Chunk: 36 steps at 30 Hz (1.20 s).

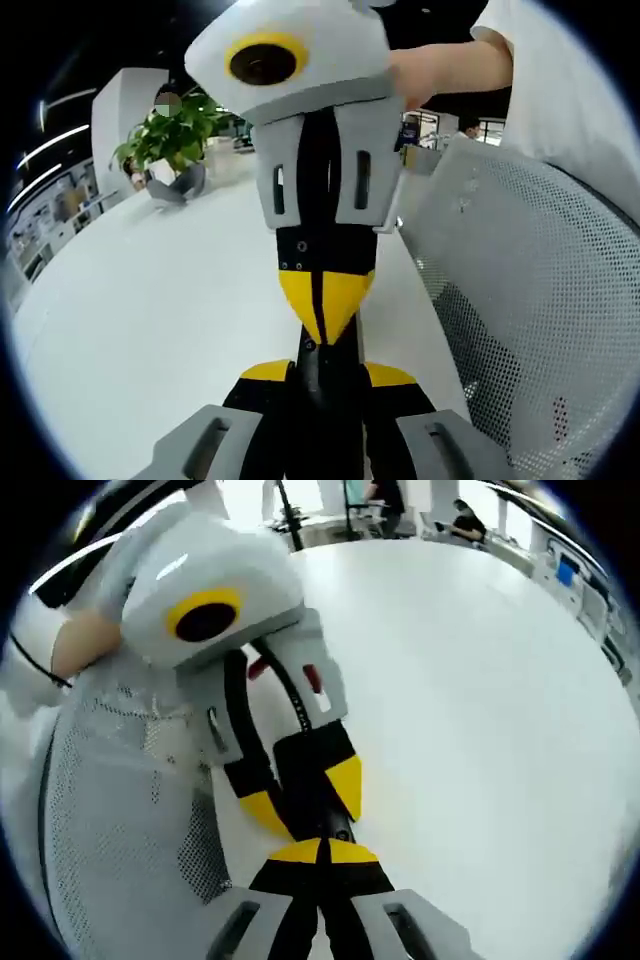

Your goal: Press the specified remote control buttons in sequence, fully releasing each button before pressing the next.

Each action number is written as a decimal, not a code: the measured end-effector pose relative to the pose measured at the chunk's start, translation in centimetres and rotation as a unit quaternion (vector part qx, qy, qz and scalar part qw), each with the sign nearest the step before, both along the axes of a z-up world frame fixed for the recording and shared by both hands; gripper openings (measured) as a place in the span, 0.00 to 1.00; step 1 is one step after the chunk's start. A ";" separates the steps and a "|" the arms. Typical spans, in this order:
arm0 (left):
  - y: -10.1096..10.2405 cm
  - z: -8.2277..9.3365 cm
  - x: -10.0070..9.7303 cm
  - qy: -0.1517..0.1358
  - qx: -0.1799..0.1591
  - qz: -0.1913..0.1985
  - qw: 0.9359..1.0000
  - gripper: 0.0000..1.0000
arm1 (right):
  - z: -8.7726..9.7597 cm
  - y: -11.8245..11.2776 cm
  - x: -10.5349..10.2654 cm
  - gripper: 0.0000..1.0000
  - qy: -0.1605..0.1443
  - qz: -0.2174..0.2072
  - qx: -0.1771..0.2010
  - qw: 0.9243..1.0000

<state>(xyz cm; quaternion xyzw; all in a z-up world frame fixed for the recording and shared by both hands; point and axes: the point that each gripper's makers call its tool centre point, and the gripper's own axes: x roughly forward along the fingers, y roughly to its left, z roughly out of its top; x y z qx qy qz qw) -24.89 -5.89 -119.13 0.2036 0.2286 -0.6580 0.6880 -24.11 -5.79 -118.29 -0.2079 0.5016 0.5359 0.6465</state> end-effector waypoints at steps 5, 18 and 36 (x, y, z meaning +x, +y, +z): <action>0.0 0.0 0.0 0.000 0.000 -0.001 1.000 0.26 | -0.2 -0.3 0.6 0.00 -0.029 0.048 -0.027 0.998; 0.0 0.0 0.1 0.000 0.000 -0.003 1.000 0.26 | -0.5 0.5 0.5 0.00 -0.009 0.096 -0.060 0.994; 0.0 0.0 0.2 0.001 0.001 -0.002 1.000 0.25 | -0.5 0.5 0.7 0.00 -0.040 0.078 -0.044 0.995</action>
